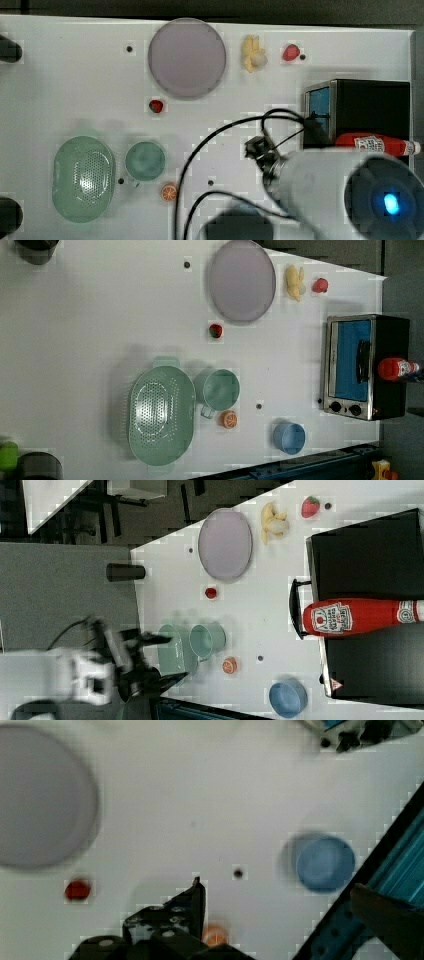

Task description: Pick Ketchup from oven and place it on table.

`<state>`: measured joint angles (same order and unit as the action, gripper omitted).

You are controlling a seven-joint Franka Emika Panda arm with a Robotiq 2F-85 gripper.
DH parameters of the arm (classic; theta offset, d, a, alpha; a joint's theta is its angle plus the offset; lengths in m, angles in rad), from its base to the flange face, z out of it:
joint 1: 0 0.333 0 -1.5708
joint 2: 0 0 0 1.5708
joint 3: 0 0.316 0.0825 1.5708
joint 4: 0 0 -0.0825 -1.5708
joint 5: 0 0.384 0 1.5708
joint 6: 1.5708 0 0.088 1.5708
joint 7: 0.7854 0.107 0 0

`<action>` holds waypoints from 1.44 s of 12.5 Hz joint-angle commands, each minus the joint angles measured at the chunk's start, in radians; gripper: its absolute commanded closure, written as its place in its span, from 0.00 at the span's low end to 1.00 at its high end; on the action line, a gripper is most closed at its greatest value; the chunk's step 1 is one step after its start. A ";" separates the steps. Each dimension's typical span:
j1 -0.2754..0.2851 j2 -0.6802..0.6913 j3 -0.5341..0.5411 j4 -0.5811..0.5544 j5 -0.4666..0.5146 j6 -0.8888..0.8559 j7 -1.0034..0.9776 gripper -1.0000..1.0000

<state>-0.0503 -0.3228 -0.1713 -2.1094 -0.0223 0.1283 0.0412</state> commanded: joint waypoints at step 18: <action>-0.062 0.476 -0.408 0.058 0.085 0.603 -0.039 0.00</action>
<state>-0.1080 0.1685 -0.5615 -2.0762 0.0532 0.7314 0.0350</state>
